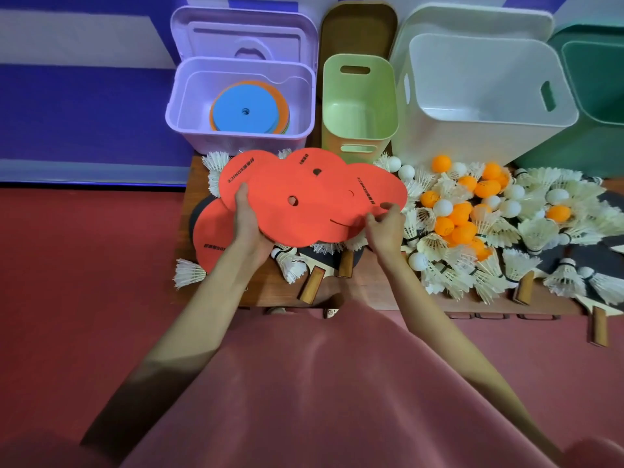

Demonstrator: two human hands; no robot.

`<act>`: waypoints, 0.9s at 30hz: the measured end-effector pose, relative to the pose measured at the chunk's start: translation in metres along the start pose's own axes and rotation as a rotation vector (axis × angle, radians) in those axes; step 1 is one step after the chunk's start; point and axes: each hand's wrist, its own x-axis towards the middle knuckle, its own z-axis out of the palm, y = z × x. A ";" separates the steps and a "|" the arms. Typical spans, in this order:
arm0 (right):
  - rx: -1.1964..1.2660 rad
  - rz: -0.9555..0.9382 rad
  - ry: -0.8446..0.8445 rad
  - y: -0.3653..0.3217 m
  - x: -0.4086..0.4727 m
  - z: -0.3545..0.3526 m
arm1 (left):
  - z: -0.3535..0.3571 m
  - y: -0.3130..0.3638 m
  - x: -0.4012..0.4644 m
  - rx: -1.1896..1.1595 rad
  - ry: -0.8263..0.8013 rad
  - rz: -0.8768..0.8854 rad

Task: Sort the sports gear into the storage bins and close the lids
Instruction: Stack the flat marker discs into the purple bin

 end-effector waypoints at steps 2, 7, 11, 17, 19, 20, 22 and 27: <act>-0.067 0.045 -0.010 0.006 0.005 0.001 | -0.002 -0.001 0.000 -0.009 -0.008 0.001; -0.085 0.081 -0.035 0.003 0.006 0.009 | -0.006 -0.003 0.002 0.005 0.032 -0.006; -0.015 0.168 0.004 -0.007 0.002 0.014 | -0.007 -0.001 0.003 -0.014 0.038 -0.008; 0.115 0.309 0.097 -0.024 0.005 0.015 | -0.009 0.001 0.003 -0.008 0.058 -0.012; 0.085 0.172 0.159 -0.026 0.005 0.013 | -0.011 0.002 0.003 -0.013 0.064 -0.009; 0.085 0.086 0.169 -0.028 0.005 0.011 | -0.012 0.004 0.002 -0.018 0.067 -0.004; 0.109 -0.050 0.142 -0.031 0.005 0.005 | -0.015 0.006 0.001 -0.029 0.072 0.003; 0.096 -0.300 0.182 -0.040 0.003 -0.002 | -0.024 0.015 0.007 -0.026 0.092 0.012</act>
